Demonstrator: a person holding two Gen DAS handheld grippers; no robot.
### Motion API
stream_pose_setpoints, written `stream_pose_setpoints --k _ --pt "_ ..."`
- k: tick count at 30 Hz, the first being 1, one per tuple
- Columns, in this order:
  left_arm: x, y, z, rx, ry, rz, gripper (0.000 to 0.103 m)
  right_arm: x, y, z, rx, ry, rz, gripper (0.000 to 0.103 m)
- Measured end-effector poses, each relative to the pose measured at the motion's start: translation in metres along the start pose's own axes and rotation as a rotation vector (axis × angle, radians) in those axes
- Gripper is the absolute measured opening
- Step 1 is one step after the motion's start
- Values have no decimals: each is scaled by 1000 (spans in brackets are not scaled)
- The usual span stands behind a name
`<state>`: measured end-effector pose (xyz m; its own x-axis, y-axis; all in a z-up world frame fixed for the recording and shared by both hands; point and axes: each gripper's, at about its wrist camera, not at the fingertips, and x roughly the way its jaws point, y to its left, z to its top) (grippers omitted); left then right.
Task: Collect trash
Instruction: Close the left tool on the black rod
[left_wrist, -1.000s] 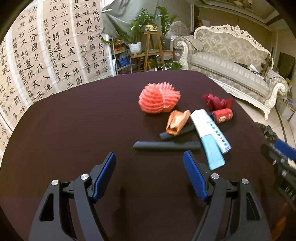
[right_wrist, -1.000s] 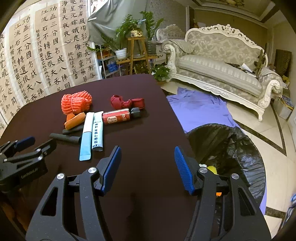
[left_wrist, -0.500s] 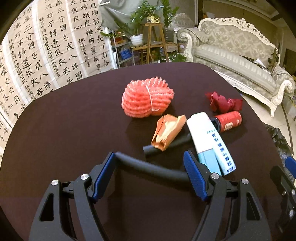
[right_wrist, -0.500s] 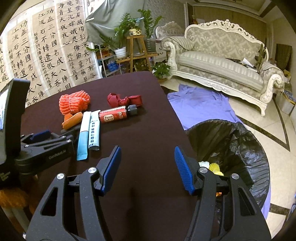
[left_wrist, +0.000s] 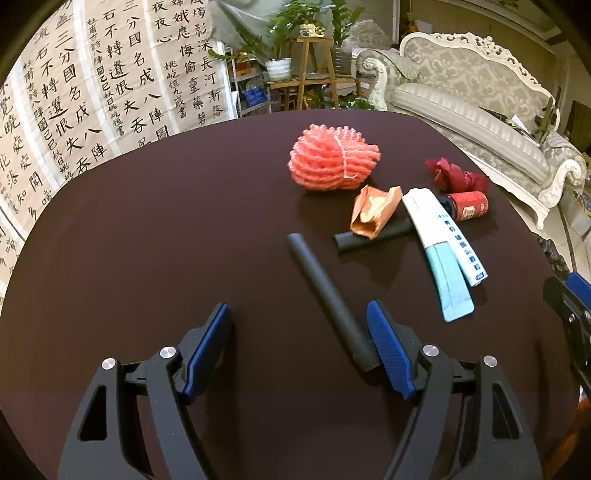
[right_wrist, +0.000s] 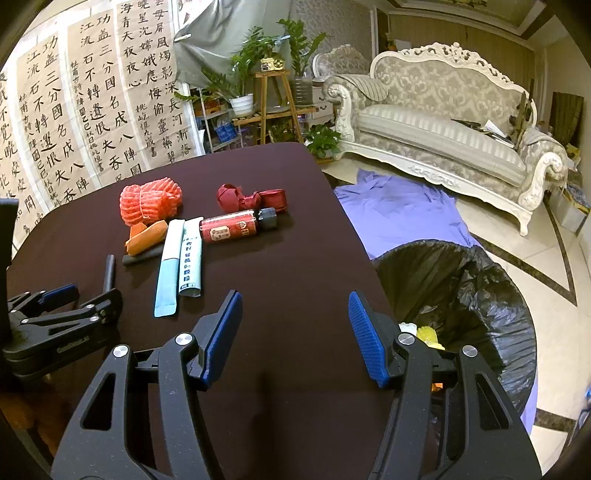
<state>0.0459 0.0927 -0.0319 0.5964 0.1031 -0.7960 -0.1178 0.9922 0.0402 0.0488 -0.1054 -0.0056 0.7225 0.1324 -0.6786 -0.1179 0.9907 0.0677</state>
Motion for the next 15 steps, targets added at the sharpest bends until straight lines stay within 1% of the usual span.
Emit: stream_pose_setpoints --k 7,11,13,15 --pt "-2 7 -1 -21 9 -15 74 0 0 0 0 0 1 58" --pt "2 6 5 -12 3 -20 74 0 1 -2 -4 3 -1 58" --pt "3 5 6 -12 -1 -28 71 0 1 -2 -4 3 -1 58" --pt "3 6 6 -4 -12 -28 58 1 2 -2 -6 3 -2 58"
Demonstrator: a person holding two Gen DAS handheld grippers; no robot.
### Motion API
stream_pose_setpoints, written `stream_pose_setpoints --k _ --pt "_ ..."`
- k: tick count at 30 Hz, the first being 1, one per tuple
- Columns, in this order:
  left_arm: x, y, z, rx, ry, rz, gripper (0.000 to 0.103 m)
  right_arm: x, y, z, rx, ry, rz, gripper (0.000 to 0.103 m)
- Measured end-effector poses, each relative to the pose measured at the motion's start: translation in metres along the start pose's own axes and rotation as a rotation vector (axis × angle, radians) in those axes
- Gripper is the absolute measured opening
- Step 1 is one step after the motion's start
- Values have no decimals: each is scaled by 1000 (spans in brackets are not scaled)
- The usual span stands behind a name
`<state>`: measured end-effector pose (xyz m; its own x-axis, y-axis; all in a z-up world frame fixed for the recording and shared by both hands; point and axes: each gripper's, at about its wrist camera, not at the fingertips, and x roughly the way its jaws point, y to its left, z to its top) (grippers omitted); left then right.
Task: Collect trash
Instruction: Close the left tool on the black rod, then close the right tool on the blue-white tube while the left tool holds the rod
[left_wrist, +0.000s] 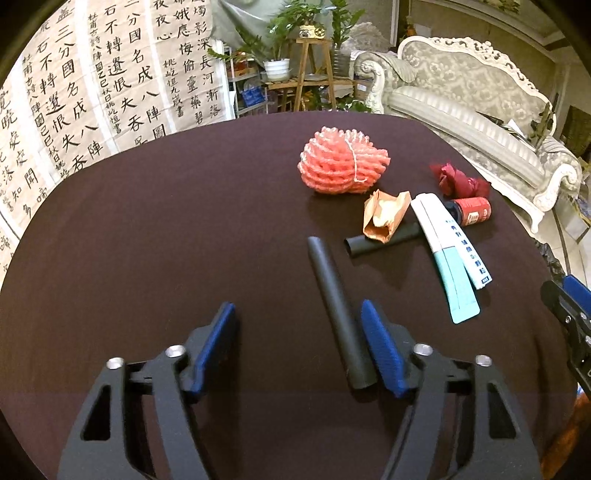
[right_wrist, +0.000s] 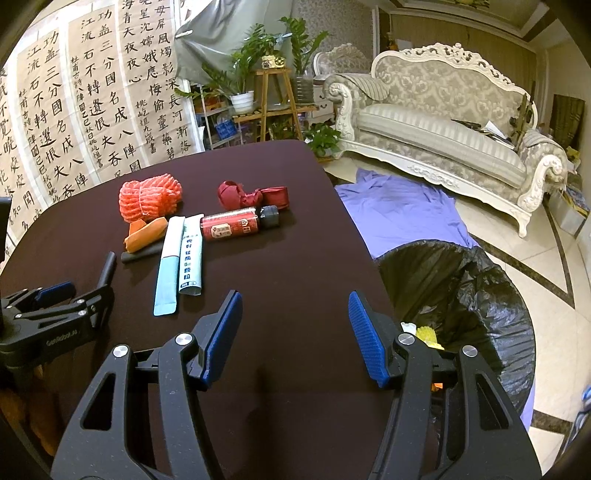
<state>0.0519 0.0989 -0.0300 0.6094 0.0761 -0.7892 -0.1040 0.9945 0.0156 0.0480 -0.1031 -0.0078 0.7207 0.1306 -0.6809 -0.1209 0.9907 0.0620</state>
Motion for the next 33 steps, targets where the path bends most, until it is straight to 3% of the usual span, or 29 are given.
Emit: stream_pose_setpoints --k 4,6,8,18,26,33 --pt "-1 1 -1 27 -20 2 39 2 3 -1 -10 2 2 58" --pt "-1 1 -1 44 -28 7 22 2 6 -1 -17 3 4 58" --pt "-2 2 -2 55 -30 10 14 3 9 0 -24 5 8 58" --pt "-8 19 -6 20 -36 -5 13 9 41 11 -86 9 59 58" --pt "-13 36 -10 11 -57 35 13 29 62 23 -128 45 92 43" --pt "-11 49 -8 -20 -51 26 13 44 75 28 -161 93 96 31"
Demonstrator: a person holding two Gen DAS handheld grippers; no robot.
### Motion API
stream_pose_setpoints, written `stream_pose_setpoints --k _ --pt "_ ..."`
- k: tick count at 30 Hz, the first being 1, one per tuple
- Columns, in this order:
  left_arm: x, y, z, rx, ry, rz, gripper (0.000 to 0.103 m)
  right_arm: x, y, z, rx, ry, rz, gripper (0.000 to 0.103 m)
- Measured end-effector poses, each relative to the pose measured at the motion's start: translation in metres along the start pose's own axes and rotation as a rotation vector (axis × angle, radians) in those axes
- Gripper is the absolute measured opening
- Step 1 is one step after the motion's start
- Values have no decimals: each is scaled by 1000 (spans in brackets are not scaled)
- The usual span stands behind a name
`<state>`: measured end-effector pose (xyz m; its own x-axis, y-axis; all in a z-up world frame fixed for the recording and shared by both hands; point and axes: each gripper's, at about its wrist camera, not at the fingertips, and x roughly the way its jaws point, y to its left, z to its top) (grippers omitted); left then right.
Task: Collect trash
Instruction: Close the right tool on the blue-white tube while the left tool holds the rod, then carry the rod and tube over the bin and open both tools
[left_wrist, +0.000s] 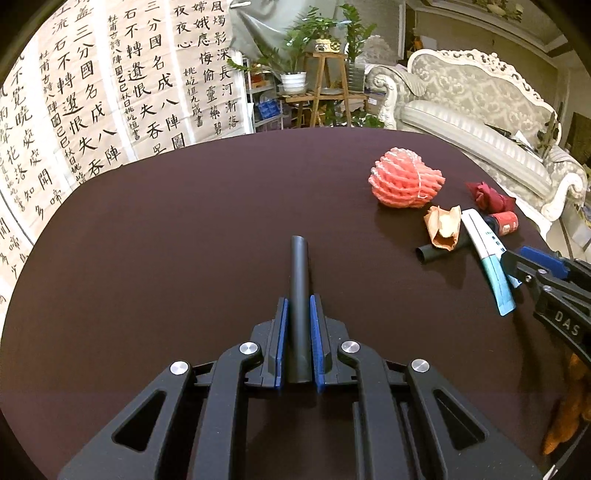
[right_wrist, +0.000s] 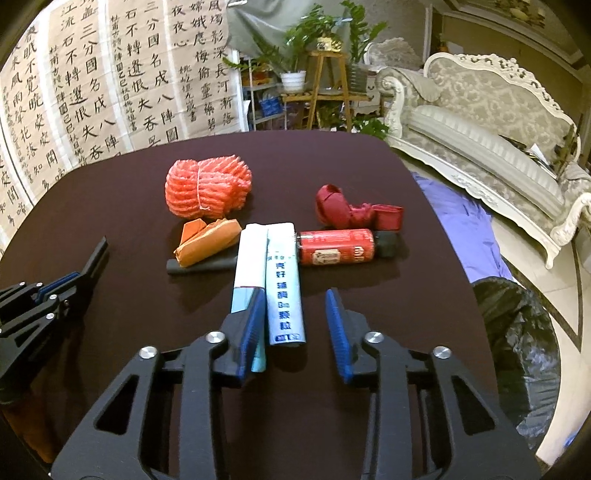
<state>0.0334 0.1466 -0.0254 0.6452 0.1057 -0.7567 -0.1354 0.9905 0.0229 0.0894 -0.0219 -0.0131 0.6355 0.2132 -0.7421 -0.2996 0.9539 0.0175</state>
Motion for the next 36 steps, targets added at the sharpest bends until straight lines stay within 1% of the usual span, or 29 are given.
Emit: stream_pose_setpoints --k 3,5,8,15,20,25,30,36 --pt "1 -1 1 -1 3 -9 13 3 5 2 -18 14 5 25" --pt "1 -1 1 1 4 -14 13 3 8 2 -32 16 6 19" --pt "-1 -1 1 0 -1 -18 13 1 12 1 -46 9 -5 16" --pt "-5 0 2 2 -21 -16 13 -15 15 -7 -36 -24 -10 16" --pt "-10 -4 -1 8 -34 -21 13 -30 10 -13 -14 -54 -29 16" --pt "-18 -12 -4 22 -50 -45 13 -50 0 -23 16 -84 -55 16" --pt "-30 -30 -4 47 -82 -84 13 -69 -22 -35 65 -107 -98 16" --pt "-42 -68 -3 98 -111 -153 13 -87 -55 -48 129 -129 -173 16"
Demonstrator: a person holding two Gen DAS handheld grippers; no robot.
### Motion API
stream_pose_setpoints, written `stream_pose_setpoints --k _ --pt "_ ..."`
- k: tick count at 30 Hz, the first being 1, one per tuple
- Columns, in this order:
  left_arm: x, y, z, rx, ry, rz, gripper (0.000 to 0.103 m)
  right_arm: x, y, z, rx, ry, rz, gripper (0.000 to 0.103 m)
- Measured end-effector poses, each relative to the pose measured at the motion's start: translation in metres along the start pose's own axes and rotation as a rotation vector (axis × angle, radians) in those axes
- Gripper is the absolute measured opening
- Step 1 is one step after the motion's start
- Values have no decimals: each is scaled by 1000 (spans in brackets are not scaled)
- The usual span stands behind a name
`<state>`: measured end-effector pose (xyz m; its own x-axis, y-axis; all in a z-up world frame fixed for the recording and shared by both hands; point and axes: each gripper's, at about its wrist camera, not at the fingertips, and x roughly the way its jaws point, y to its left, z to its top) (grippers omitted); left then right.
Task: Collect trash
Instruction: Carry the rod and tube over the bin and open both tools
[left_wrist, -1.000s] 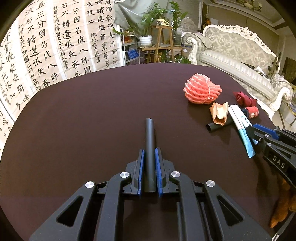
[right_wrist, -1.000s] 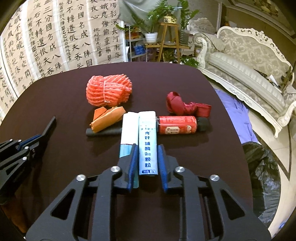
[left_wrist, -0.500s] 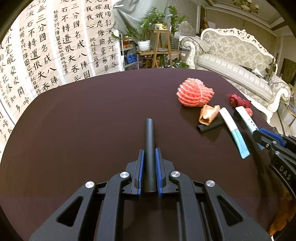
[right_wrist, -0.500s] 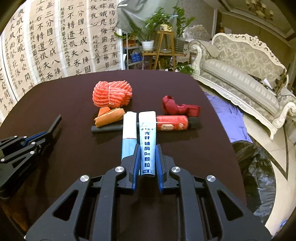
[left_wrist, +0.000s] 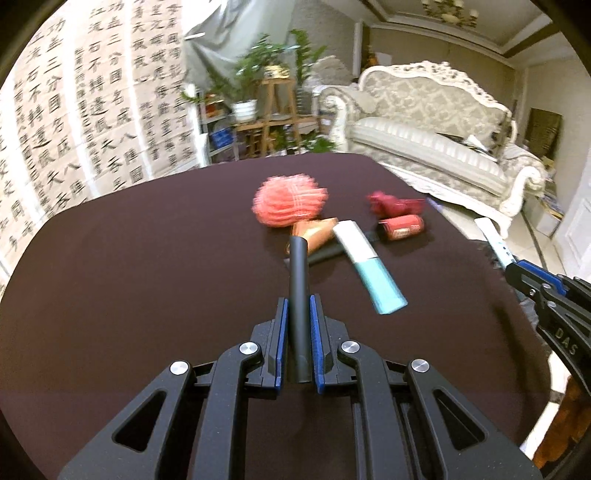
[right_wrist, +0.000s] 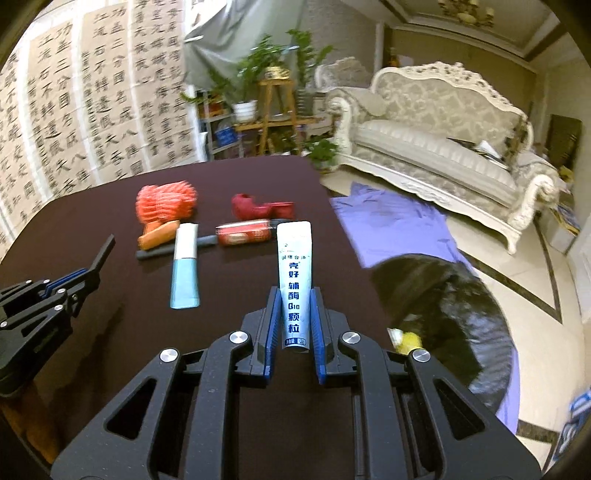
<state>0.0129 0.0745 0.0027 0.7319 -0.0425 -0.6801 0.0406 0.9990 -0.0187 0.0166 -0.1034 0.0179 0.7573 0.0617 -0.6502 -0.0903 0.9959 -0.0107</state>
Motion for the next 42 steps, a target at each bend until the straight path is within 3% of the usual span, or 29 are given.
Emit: stream_pose_setpoints --k 8,19,30,42 --pt "1 -64 8 77 -31 -104 13 -9 -52 -11 79 -17 -104 16" --pt "9 -143 18 190 -60 -205 13 -9 -108 -20 164 -32 -182 16" --pt "30 -192 24 251 -55 -215 13 2 -135 -26 212 -28 -203 16" --pt "47 -212 28 258 -33 -199 13 19 -155 -28 245 -26 -242 16"
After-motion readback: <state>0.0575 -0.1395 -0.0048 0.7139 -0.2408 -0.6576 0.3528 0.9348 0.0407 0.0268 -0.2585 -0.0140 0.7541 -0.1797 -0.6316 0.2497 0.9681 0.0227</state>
